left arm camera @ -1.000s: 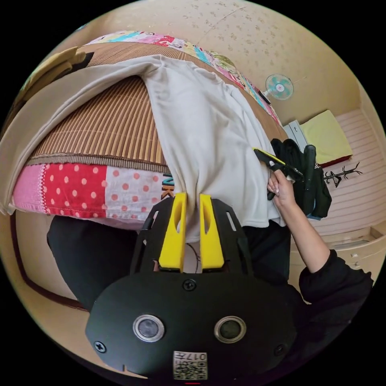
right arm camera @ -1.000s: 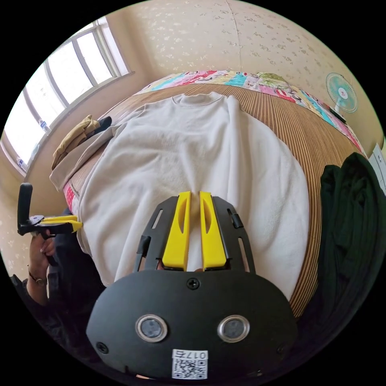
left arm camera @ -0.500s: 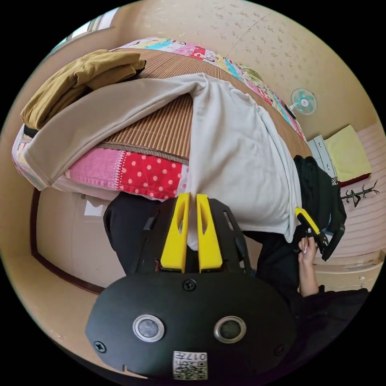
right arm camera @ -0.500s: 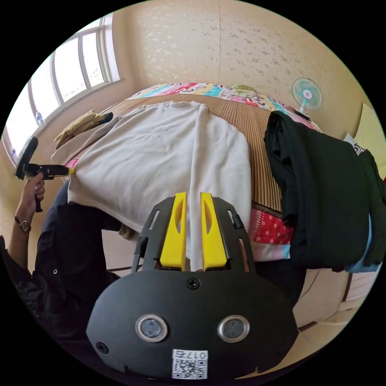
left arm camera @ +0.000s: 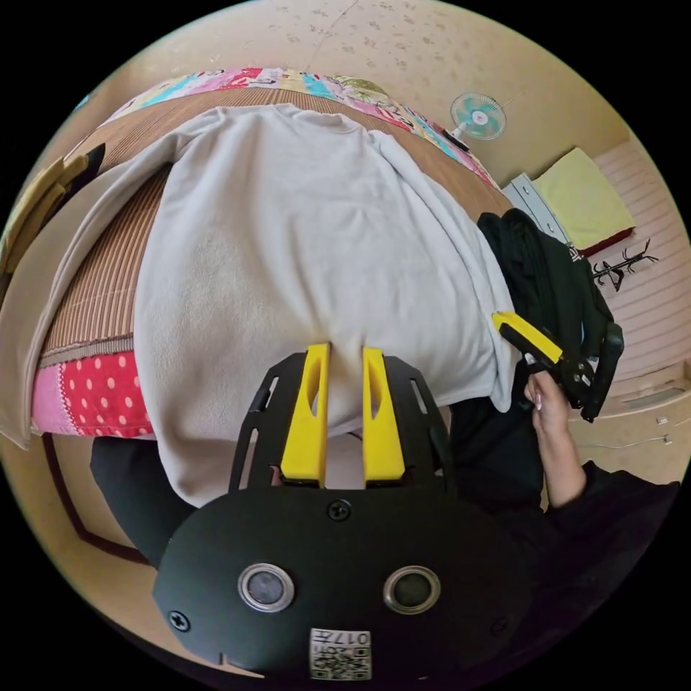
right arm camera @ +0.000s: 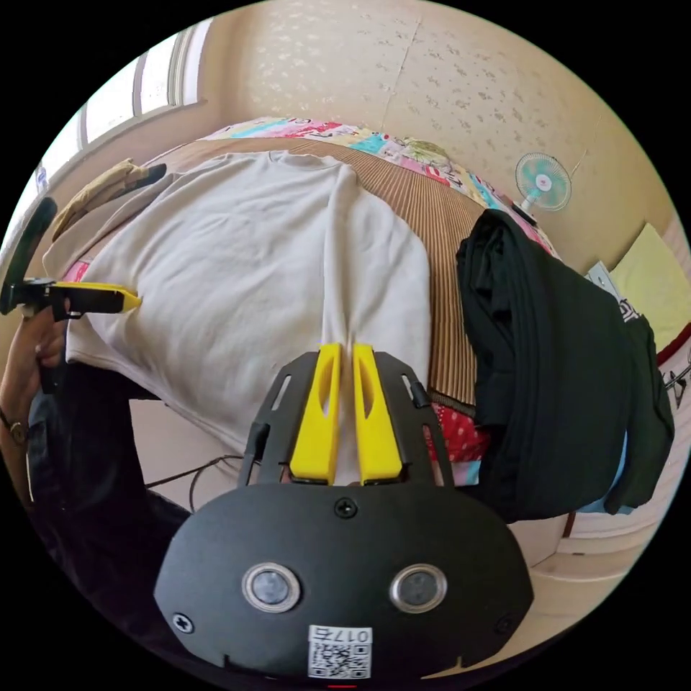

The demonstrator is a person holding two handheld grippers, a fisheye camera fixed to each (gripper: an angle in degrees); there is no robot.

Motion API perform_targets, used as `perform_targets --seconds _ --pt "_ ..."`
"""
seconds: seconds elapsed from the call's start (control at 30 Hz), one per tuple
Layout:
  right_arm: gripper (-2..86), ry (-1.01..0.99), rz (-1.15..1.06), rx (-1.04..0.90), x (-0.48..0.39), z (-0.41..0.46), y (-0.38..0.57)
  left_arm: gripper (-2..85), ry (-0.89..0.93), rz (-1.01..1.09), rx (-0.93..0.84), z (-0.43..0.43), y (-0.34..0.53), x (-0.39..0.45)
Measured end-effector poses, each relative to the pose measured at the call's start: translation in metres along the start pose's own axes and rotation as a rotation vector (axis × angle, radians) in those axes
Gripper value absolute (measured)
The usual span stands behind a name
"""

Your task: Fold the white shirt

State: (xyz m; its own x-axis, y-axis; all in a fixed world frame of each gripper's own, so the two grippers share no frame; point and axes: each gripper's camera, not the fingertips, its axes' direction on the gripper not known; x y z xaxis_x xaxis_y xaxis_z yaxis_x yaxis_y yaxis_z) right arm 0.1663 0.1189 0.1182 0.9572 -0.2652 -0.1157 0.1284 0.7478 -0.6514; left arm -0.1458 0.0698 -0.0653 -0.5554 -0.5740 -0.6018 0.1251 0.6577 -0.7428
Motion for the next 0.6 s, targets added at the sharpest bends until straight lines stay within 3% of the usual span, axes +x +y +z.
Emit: perform_targets --seconds 0.07,0.13,0.23,0.37,0.43,0.5,0.57,0.6 --pt "3.7 0.037 -0.027 -0.001 0.002 -0.008 0.001 6.0 0.015 0.01 0.005 0.0 0.006 -0.007" --pt "3.1 0.247 0.001 0.006 0.014 -0.024 0.0 4.1 0.068 0.021 -0.026 0.001 0.008 -0.021" --pt "2.7 0.375 0.095 0.081 0.05 -0.066 0.001 2.0 0.151 0.013 -0.097 0.006 0.008 -0.041" --pt "2.3 0.162 0.287 0.251 0.115 -0.147 0.006 0.8 0.171 0.027 -0.14 0.014 0.012 -0.049" --pt "2.0 -0.131 0.359 0.413 0.166 -0.2 0.015 0.3 0.14 0.04 -0.158 0.02 0.015 -0.045" --pt "1.4 -0.277 0.376 0.504 0.205 -0.23 0.018 0.1 0.104 0.061 -0.188 0.025 0.016 -0.037" --pt "1.1 -0.196 0.462 0.577 0.244 -0.258 0.023 0.1 0.065 0.081 -0.201 0.028 0.016 -0.03" --pt "1.1 -0.034 0.533 0.586 0.27 -0.269 0.026 0.1 0.038 0.09 -0.195 0.029 0.015 -0.026"
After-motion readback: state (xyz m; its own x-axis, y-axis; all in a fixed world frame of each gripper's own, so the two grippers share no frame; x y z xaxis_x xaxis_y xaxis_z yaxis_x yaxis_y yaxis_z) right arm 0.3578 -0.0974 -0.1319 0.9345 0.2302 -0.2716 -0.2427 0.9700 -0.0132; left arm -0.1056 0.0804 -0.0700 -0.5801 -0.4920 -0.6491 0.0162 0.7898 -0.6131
